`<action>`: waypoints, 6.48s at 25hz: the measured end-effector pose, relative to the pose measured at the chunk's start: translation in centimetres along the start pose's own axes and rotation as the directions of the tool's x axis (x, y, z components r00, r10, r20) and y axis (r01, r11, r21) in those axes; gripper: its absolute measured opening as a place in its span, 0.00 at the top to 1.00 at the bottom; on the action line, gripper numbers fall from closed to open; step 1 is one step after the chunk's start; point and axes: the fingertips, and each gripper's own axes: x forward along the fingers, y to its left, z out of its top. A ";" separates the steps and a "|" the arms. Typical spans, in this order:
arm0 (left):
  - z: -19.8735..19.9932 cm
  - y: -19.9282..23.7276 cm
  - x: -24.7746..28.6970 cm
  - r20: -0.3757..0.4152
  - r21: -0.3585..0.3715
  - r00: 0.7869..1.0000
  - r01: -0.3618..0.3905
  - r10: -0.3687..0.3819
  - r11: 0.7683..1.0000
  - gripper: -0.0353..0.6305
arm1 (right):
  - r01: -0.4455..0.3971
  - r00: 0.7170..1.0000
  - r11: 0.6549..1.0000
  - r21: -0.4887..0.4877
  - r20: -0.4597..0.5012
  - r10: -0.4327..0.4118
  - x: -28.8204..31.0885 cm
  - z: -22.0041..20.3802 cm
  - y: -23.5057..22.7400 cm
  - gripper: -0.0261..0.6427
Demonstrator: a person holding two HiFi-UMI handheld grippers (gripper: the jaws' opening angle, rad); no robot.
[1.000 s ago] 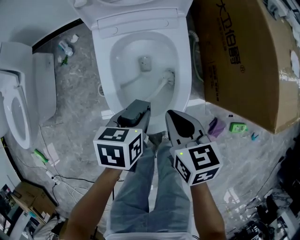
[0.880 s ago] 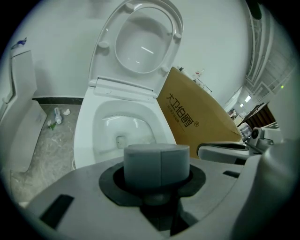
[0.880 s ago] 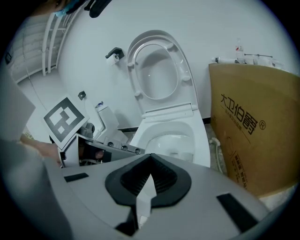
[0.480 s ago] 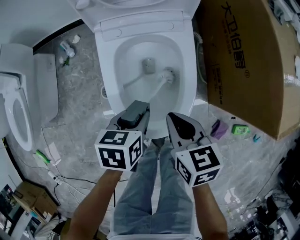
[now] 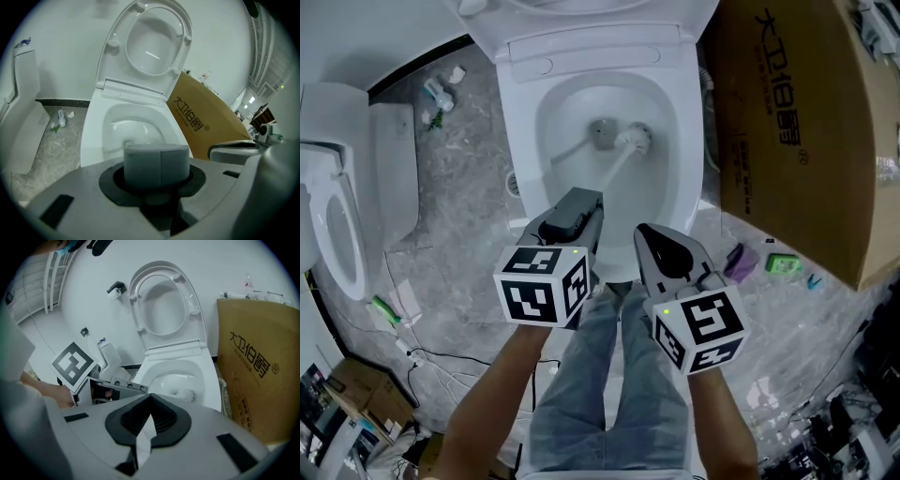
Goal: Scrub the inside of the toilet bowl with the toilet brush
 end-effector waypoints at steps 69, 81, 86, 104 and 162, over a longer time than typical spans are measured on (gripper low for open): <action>-6.1 1.6 -3.1 -0.122 0.020 0.991 -0.057 0.059 0.998 0.72 | -0.011 1.000 1.000 -0.004 -0.016 0.011 -0.5 -2.0 0.7 0.96; -3.3 0.5 -0.8 -0.092 0.018 0.994 -0.050 0.052 0.999 0.72 | -0.001 1.000 1.000 0.009 -0.019 0.002 -0.5 -1.9 -0.4 0.96; -1.9 0.4 0.0 -0.074 0.016 0.996 -0.052 0.053 0.999 0.72 | -0.005 1.000 1.000 0.011 -0.025 0.005 -0.3 -1.9 -0.5 0.96; 0.9 2.1 2.0 -0.047 0.039 0.992 -0.119 0.120 0.992 0.72 | -0.015 0.999 1.000 0.016 -0.040 0.016 0.5 -1.5 -1.3 0.96; -3.7 -2.8 -8.5 -0.117 0.017 0.971 -0.208 0.209 0.978 0.72 | -0.084 0.996 0.995 -0.057 -0.026 0.083 -7.3 3.2 6.6 0.96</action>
